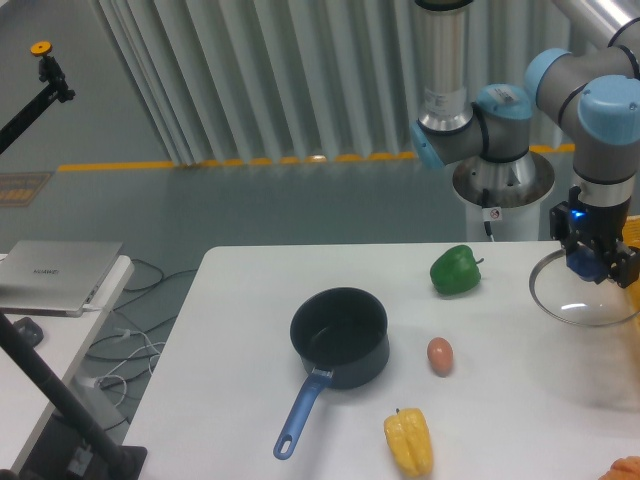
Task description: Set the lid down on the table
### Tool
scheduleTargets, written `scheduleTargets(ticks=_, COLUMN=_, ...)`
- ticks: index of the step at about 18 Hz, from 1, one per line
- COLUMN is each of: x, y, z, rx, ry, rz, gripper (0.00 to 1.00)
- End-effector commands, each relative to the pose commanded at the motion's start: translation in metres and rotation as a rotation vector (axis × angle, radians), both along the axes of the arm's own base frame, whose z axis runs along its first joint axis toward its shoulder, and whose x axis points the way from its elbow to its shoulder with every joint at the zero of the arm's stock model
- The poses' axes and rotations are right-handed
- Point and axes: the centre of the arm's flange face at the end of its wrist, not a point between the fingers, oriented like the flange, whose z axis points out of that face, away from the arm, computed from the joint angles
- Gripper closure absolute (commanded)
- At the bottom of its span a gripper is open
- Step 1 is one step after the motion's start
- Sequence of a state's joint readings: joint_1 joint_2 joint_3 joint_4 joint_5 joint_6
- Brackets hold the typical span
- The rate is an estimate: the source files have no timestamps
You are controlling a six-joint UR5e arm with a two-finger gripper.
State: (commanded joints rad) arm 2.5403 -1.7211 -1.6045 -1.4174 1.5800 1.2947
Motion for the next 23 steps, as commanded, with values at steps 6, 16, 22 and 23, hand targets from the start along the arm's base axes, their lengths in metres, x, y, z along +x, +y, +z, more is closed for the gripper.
scheduleTargets(ticks=6, x=-0.001, y=0.001, z=0.001, rx=0.002, ry=0.0, rz=0.002, gripper=0.51)
scheduleTargets(ticks=16, x=0.004, y=0.003, z=-0.003, rx=-0.005, ry=-0.004, rz=0.003, gripper=0.51)
scheduleTargets(ticks=22, x=0.005, y=0.007, z=-0.01, rx=-0.015, ry=-0.017, rz=-0.002, gripper=0.51)
scheduleTargets(ticks=23, x=0.006, y=0.01, z=-0.014, rx=-0.018, ry=-0.022, rz=-0.006, gripper=0.51)
